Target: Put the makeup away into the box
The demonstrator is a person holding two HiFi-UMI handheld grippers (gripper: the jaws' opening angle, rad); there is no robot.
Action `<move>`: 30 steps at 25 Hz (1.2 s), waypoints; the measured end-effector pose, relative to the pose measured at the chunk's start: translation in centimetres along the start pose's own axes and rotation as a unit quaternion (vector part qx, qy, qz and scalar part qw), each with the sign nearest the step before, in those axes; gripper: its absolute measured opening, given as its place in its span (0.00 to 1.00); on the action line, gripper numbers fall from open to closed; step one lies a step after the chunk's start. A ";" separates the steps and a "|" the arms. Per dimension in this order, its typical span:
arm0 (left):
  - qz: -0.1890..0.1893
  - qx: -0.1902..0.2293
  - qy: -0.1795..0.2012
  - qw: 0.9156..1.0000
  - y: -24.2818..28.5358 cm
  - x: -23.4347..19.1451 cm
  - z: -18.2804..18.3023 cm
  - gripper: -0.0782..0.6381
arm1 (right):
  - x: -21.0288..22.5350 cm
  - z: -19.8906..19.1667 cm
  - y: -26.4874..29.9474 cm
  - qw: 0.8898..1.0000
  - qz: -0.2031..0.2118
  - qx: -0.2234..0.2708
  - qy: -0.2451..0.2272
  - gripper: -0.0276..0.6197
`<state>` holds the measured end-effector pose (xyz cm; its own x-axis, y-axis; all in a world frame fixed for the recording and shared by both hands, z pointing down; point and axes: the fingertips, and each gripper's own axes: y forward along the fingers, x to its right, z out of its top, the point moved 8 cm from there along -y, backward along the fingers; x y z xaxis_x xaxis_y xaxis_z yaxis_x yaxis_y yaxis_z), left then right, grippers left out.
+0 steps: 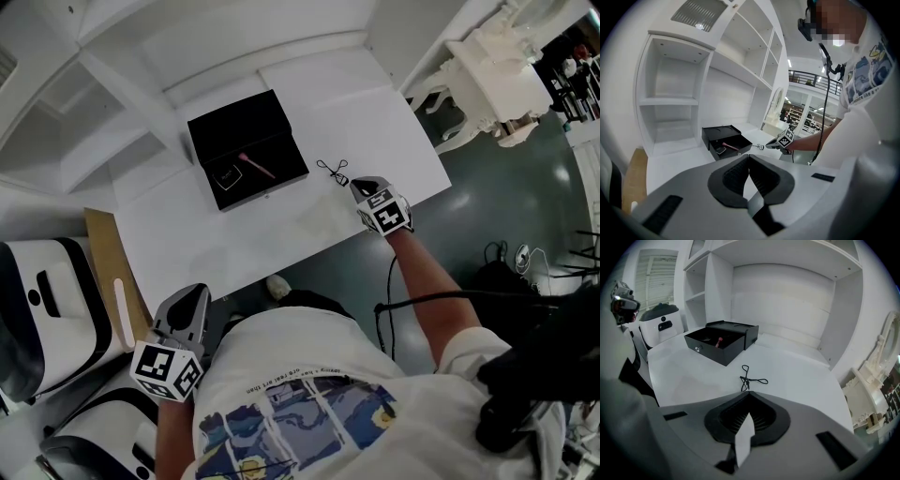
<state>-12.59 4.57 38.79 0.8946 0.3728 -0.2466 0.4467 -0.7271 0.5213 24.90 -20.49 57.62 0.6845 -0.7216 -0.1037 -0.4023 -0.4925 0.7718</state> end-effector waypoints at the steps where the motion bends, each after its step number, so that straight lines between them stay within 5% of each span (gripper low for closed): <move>1: 0.000 0.000 0.001 1.000 0.0 0.0 0.0 0.13 | 0.0 0.0 0.0 1.000 0.000 0.001 -0.001 0.08; 6: -0.001 0.000 0.002 1.000 0.1 0.2 0.0 0.13 | -0.1 0.4 0.1 1.000 0.009 0.011 -0.005 0.09; 11: 0.001 0.000 -0.001 1.000 0.1 -0.1 0.2 0.13 | -0.1 1.0 1.3 1.000 0.025 0.002 0.000 0.24; 30: 0.016 0.004 -0.010 1.000 -0.7 -1.1 0.0 0.13 | 0.2 2.0 3.2 0.999 0.019 -0.025 -0.015 0.10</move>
<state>-13.87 4.64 38.67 0.9084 0.3375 -0.2468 0.4180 -0.7426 0.5233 22.50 -23.18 58.83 0.6505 -0.7539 -0.0924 -0.3963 -0.4406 0.8055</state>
